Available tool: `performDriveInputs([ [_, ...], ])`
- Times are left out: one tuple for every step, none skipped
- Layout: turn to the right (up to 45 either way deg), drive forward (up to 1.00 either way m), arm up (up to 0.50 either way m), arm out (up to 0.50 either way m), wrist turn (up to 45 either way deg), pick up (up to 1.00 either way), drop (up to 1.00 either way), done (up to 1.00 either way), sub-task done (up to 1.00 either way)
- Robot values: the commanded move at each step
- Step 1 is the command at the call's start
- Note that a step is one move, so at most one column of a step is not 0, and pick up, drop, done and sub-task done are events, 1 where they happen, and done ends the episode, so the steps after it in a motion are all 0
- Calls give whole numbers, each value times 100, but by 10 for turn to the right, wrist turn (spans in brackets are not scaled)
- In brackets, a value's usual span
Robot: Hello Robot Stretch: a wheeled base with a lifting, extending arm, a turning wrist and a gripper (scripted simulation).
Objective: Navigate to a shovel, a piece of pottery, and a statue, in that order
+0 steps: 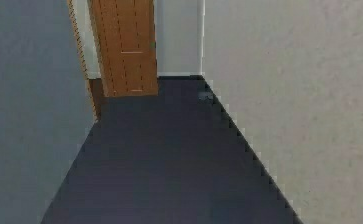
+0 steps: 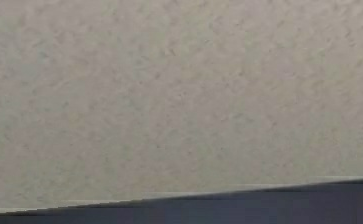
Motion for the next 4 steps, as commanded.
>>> performDriveInputs([
  [0,100,0,0,0,0,0,0,0],
  [0,100,0,0,0,0,0,0,0],
  [0,5,0,0,0,0,0,0,0],
  [450,0,0,0,0,0,0,0,0],
])
